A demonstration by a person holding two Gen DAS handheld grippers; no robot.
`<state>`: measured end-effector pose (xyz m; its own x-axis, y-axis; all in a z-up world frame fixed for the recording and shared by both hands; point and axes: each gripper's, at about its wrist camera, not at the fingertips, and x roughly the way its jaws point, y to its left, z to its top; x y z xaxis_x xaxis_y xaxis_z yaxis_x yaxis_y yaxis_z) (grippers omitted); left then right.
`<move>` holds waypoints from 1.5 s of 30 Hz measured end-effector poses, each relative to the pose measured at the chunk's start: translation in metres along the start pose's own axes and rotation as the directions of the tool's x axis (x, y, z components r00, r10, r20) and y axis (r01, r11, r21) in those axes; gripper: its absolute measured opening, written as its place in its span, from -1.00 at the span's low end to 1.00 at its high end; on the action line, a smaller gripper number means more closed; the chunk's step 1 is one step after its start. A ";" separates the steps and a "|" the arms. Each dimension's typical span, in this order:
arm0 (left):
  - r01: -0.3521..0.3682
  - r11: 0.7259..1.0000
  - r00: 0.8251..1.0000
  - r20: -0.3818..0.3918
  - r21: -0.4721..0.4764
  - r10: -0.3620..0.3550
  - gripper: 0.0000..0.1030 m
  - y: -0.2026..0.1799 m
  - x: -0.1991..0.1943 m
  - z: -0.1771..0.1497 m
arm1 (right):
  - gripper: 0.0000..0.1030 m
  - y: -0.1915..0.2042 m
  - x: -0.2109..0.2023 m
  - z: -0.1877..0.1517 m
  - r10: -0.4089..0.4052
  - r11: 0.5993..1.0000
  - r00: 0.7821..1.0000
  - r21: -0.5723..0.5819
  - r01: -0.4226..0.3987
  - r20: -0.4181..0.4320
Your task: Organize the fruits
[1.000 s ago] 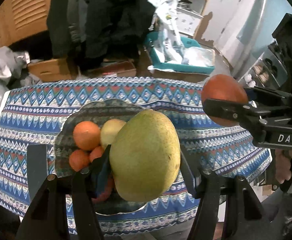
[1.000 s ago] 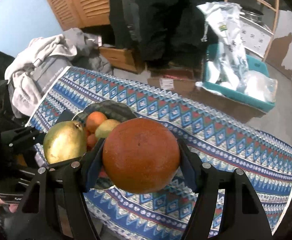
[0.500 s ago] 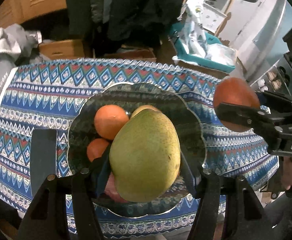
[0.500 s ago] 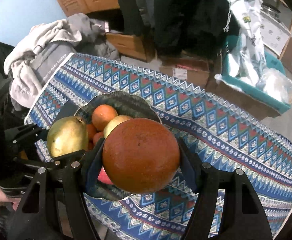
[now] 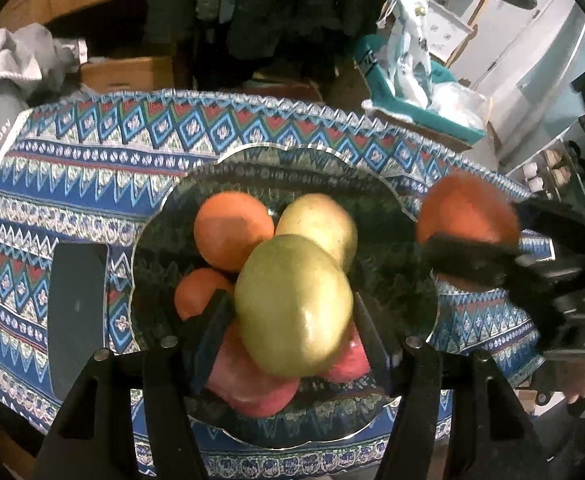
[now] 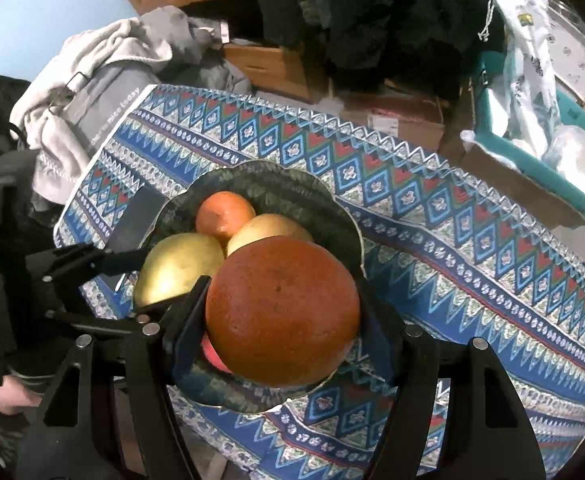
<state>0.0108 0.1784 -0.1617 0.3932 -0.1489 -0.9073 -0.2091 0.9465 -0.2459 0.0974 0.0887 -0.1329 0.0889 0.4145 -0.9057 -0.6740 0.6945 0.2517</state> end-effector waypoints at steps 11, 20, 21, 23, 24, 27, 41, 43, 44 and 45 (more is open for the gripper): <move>-0.014 1.000 1.000 -0.013 0.004 0.014 0.34 0.001 -0.014 -0.010 | 0.35 -0.006 0.028 -0.011 0.028 0.999 0.997 0.038 -0.025 -0.068; -0.032 0.999 0.999 -0.008 0.008 0.032 0.41 0.002 -0.019 -0.014 | 0.39 -0.005 0.042 -0.014 0.024 0.999 0.995 0.036 -0.021 -0.093; -0.038 0.999 0.999 -0.009 0.010 0.038 0.41 0.002 -0.019 -0.014 | 0.42 -0.005 0.040 -0.014 0.016 0.999 0.996 0.036 -0.013 -0.086; -0.041 0.999 0.999 -0.009 0.011 0.041 0.41 0.001 -0.020 -0.014 | 0.42 -0.005 0.037 -0.012 0.008 0.999 0.997 0.031 -0.006 -0.073; -0.039 0.999 0.999 -0.005 0.012 0.039 0.41 0.000 -0.021 -0.014 | 0.42 -0.005 0.034 -0.011 0.025 0.999 0.998 0.036 -0.023 -0.064; -0.041 0.999 0.999 -0.003 0.017 0.041 0.41 -0.001 -0.024 -0.014 | 0.42 -0.004 0.022 -0.008 0.028 0.999 0.999 0.034 -0.027 -0.041; -0.054 0.997 0.996 0.080 0.054 0.050 0.59 -0.024 -0.066 -0.009 | 0.65 0.009 -0.057 -0.012 -0.099 0.995 0.990 -0.012 0.100 0.103; -0.060 0.996 0.994 0.095 0.066 0.053 0.60 -0.028 -0.071 -0.008 | 0.65 0.012 -0.069 -0.013 -0.118 0.993 0.985 -0.016 0.121 0.128; -0.065 0.995 0.993 0.103 0.075 0.057 0.61 -0.031 -0.074 -0.008 | 0.65 0.015 -0.075 -0.014 -0.122 0.992 0.982 -0.021 0.126 0.142; -0.071 0.994 0.992 0.112 0.084 0.061 0.62 -0.033 -0.078 -0.008 | 0.65 0.017 -0.082 -0.014 -0.125 0.991 0.980 -0.024 0.130 0.155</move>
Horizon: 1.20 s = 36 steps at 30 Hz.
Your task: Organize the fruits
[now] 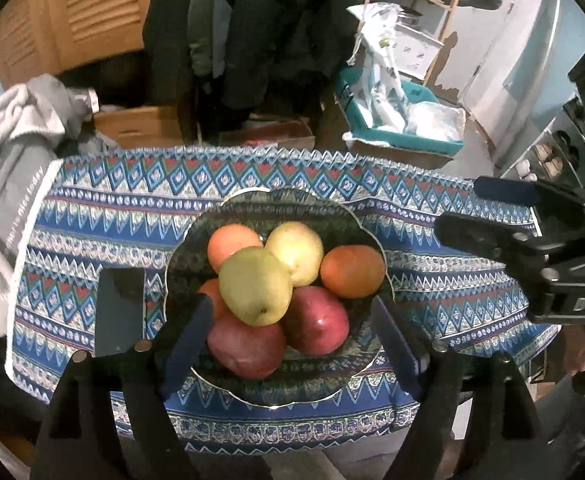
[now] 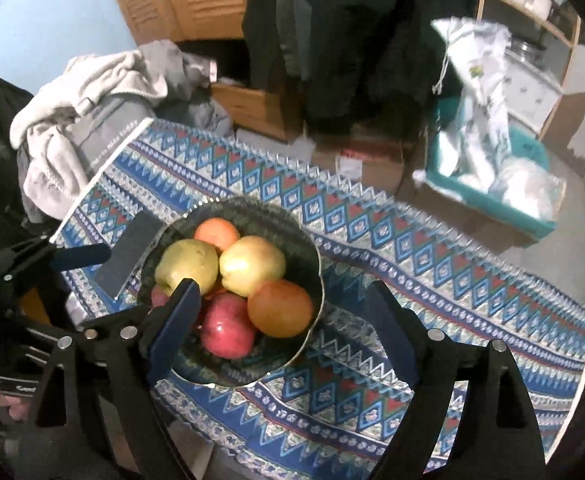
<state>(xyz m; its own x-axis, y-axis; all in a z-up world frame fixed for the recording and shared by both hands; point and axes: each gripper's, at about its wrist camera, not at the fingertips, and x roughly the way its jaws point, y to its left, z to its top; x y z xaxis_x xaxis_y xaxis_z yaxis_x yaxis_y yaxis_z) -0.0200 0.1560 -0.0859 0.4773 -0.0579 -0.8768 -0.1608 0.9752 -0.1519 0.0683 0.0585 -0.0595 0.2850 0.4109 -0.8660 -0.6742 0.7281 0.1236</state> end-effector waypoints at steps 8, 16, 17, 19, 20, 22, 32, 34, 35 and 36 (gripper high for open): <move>-0.009 0.999 0.997 0.073 0.050 0.006 0.69 -0.019 -0.028 0.004 | 0.65 0.006 -0.046 -0.001 -0.013 1.000 0.995 -0.017 0.015 0.099; -0.031 0.999 0.989 0.142 0.036 0.026 0.73 -0.024 -0.052 0.010 | 0.66 -0.007 -0.087 -0.012 -0.025 1.000 0.983 0.014 0.023 0.184; -0.023 0.999 0.989 0.145 0.034 0.018 0.75 -0.025 -0.055 0.011 | 0.66 -0.008 -0.090 -0.014 -0.028 1.000 0.982 0.016 0.025 0.186; -0.008 1.000 0.987 0.159 0.028 0.003 0.81 -0.027 -0.059 0.013 | 0.66 -0.012 -0.095 -0.017 -0.029 0.999 0.981 0.019 0.025 0.193; -0.011 1.000 0.986 0.166 0.029 0.006 0.83 -0.030 -0.059 0.015 | 0.66 -0.014 -0.097 -0.019 -0.031 0.999 0.980 0.020 0.028 0.197; -0.029 0.999 0.986 0.168 0.035 0.023 0.83 -0.034 -0.058 0.019 | 0.66 -0.017 -0.102 -0.022 -0.037 0.999 0.977 0.022 0.033 0.208; -0.056 0.998 0.975 0.218 0.021 0.050 0.84 -0.038 -0.070 0.027 | 0.66 -0.036 -0.107 -0.033 -0.044 0.997 0.972 0.078 0.027 0.232; -0.049 0.999 0.977 0.209 0.017 0.045 0.84 -0.039 -0.070 0.025 | 0.66 -0.038 -0.106 -0.033 -0.047 0.996 0.972 0.079 0.030 0.230; -0.043 0.999 0.978 0.207 0.019 0.039 0.84 -0.039 -0.069 0.025 | 0.66 -0.038 -0.106 -0.033 -0.052 0.996 0.971 0.078 0.035 0.231; -0.042 0.999 0.978 0.206 0.021 0.037 0.84 -0.040 -0.070 0.024 | 0.66 -0.038 -0.106 -0.033 -0.055 0.996 0.971 0.078 0.037 0.232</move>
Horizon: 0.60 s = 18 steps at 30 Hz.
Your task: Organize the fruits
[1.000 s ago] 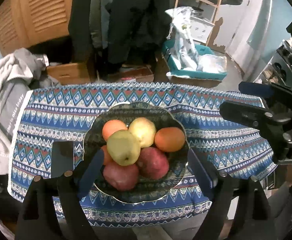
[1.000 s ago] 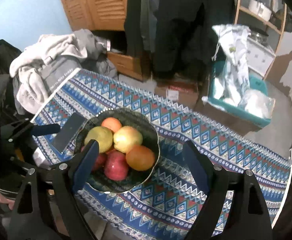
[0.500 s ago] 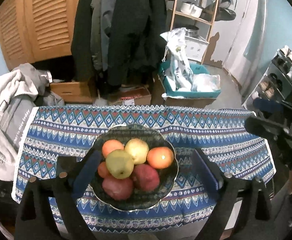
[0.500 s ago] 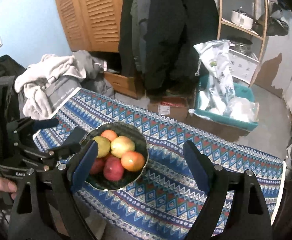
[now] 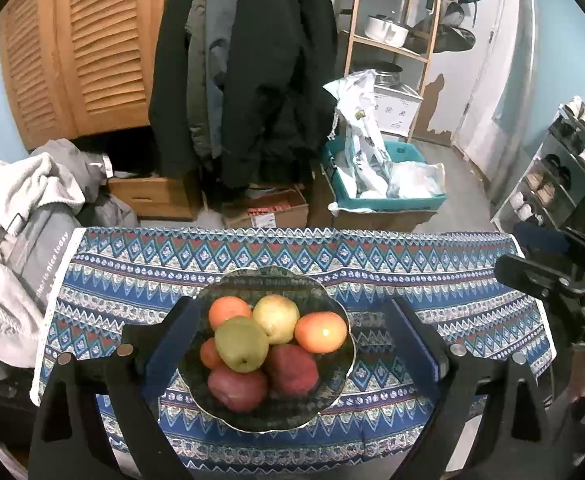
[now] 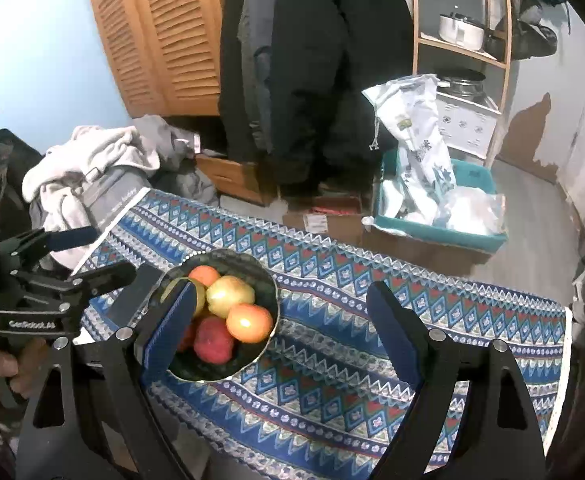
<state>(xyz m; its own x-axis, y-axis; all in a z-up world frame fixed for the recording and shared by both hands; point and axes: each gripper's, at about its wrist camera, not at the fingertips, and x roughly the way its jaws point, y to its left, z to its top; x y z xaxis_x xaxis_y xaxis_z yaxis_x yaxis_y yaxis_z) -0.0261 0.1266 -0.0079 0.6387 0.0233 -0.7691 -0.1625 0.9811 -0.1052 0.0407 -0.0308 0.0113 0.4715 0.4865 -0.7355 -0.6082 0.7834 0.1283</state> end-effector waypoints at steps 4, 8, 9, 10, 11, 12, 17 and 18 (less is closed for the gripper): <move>-0.003 1.000 1.000 0.012 0.004 0.003 0.84 -0.003 -0.006 0.001 | 0.66 -0.001 0.000 -0.001 -0.006 1.000 1.000 0.000 0.006 0.003; -0.018 1.000 0.999 0.040 0.015 0.018 0.98 -0.007 -0.013 0.002 | 0.66 -0.002 0.000 -0.001 -0.004 1.000 1.000 -0.001 0.004 0.000; -0.023 1.000 0.999 0.049 0.021 0.022 0.98 -0.009 -0.014 0.002 | 0.66 -0.002 0.000 -0.001 -0.005 1.000 1.000 -0.002 0.005 0.000; -0.030 0.999 0.998 0.056 0.028 0.028 0.98 -0.011 -0.015 0.002 | 0.66 -0.002 0.000 -0.002 -0.006 1.000 1.000 -0.002 0.006 0.000; -0.036 0.999 0.998 0.059 0.035 0.033 0.98 -0.012 -0.016 0.003 | 0.66 -0.003 0.000 -0.002 -0.006 1.000 1.000 -0.002 0.006 0.002; -0.040 0.998 0.997 0.061 0.041 0.037 0.98 -0.013 -0.016 0.003 | 0.66 -0.002 0.000 -0.002 -0.006 1.000 1.000 -0.001 0.006 0.003; -0.049 0.997 0.997 0.062 0.053 0.046 0.98 -0.017 -0.016 0.002 | 0.66 -0.006 -0.002 -0.004 -0.008 1.000 1.000 0.002 0.008 0.007; -0.054 0.997 0.997 0.060 0.055 0.051 0.98 -0.017 -0.016 0.002 | 0.66 -0.007 -0.003 -0.004 -0.008 1.000 1.000 0.003 0.008 0.007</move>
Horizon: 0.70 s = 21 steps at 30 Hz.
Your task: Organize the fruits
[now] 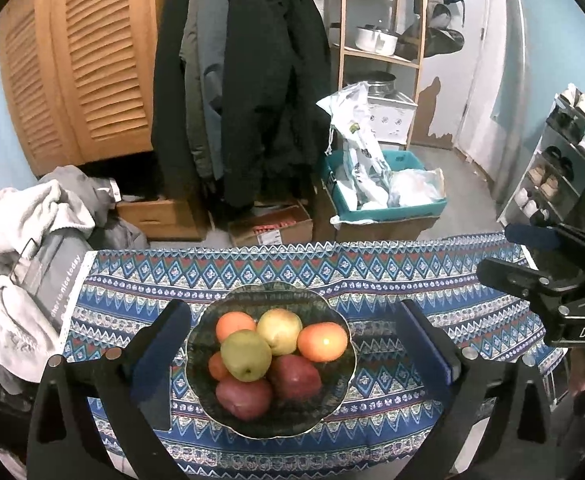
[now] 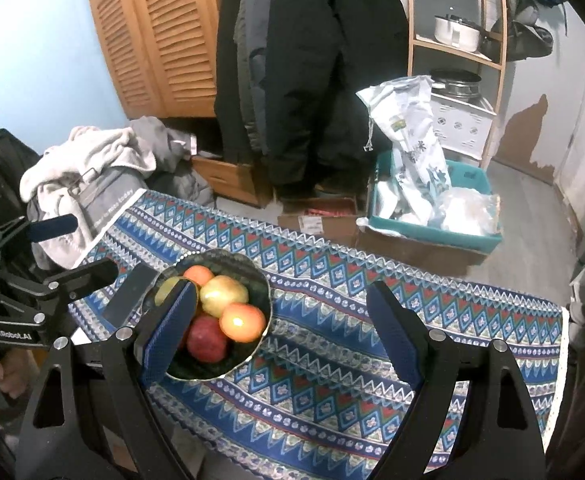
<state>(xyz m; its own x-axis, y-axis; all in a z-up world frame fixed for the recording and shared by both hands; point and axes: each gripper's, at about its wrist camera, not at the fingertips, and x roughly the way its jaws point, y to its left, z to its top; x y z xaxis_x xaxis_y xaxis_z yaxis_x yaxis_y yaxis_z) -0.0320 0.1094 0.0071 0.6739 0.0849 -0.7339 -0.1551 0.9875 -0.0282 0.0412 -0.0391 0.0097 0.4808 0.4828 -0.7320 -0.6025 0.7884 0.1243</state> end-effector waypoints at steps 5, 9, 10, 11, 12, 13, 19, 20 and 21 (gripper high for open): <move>-0.025 1.000 1.000 -0.002 0.012 0.025 0.98 -0.003 0.000 0.000 | 0.66 -0.002 -0.001 -0.001 -0.003 1.000 1.000 0.001 0.003 0.003; -0.038 0.999 0.999 -0.003 0.009 0.038 0.98 -0.003 0.000 0.000 | 0.66 -0.004 0.000 -0.001 -0.006 1.000 1.000 0.001 0.006 -0.001; -0.044 0.999 0.999 -0.004 0.009 0.044 0.98 -0.003 0.000 -0.001 | 0.66 -0.004 0.000 -0.001 -0.007 1.000 1.000 0.001 0.007 -0.002; -0.049 0.999 0.999 -0.005 0.008 0.049 0.98 -0.002 0.000 -0.001 | 0.66 -0.004 0.000 -0.002 -0.008 1.000 1.000 0.000 0.008 -0.002; -0.051 0.999 0.999 -0.006 0.007 0.051 0.98 -0.002 0.001 -0.001 | 0.66 -0.004 0.000 -0.001 -0.010 1.000 1.000 0.000 0.010 -0.001; -0.053 0.999 0.999 -0.008 0.006 0.053 0.98 -0.002 0.001 -0.001 | 0.66 -0.004 0.000 -0.002 -0.011 1.000 1.000 0.000 0.011 -0.001; -0.069 0.998 0.998 -0.014 0.007 0.069 0.98 -0.001 0.001 -0.001 | 0.66 -0.005 0.000 -0.001 -0.012 1.000 1.000 -0.001 0.012 -0.003; -0.072 0.997 0.997 -0.018 0.006 0.072 0.98 0.000 0.002 -0.001 | 0.66 -0.004 0.000 -0.002 -0.012 1.000 1.000 -0.002 0.012 -0.003; -0.073 0.997 0.997 -0.022 0.005 0.073 0.98 -0.001 0.003 -0.001 | 0.66 -0.004 0.000 -0.002 -0.014 1.000 1.000 -0.004 0.014 -0.002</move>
<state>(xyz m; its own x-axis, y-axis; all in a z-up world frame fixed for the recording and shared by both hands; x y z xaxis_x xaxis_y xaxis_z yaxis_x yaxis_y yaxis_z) -0.0310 0.1090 0.0045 0.6448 0.1536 -0.7487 -0.2000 0.9794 0.0287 0.0425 -0.0430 0.0079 0.4876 0.4708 -0.7353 -0.5980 0.7937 0.1116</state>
